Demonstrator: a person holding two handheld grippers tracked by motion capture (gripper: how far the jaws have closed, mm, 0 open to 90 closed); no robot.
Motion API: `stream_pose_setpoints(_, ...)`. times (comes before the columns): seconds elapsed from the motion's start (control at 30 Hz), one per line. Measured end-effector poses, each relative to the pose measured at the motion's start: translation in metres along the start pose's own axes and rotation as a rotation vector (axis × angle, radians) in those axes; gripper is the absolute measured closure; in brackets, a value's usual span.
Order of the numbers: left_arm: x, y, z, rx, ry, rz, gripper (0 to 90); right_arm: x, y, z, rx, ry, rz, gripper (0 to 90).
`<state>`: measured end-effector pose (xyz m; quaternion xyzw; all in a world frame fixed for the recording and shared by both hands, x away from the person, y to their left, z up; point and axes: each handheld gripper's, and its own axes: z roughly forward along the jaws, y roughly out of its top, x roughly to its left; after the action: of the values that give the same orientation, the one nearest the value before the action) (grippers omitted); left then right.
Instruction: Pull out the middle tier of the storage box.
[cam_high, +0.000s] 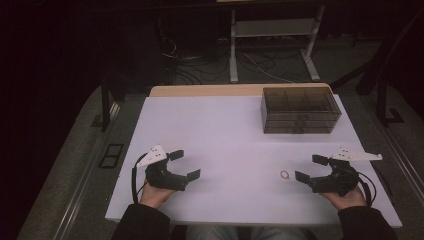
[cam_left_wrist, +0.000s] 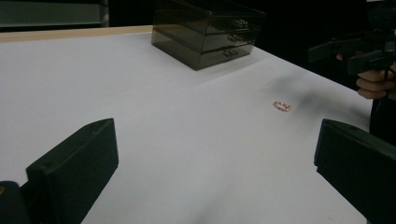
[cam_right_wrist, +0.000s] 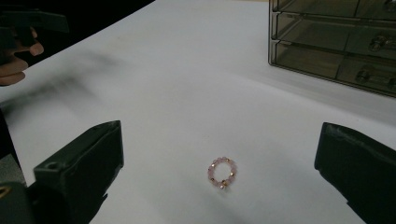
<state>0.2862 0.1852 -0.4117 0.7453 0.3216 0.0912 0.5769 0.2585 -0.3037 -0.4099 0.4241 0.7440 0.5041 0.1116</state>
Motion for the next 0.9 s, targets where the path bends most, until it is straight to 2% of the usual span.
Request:
stream_pose_setpoints(0.63,0.000,-0.001,0.000,0.010,0.001,-0.005,0.0,0.002,0.007,-0.006,0.023,0.032,-0.002,0.7)
stream_pose_setpoints(0.9,-0.001,-0.002,0.002,0.022,0.001,-0.001,0.0,0.008,0.013,-0.005,0.070,0.053,0.007,0.7)
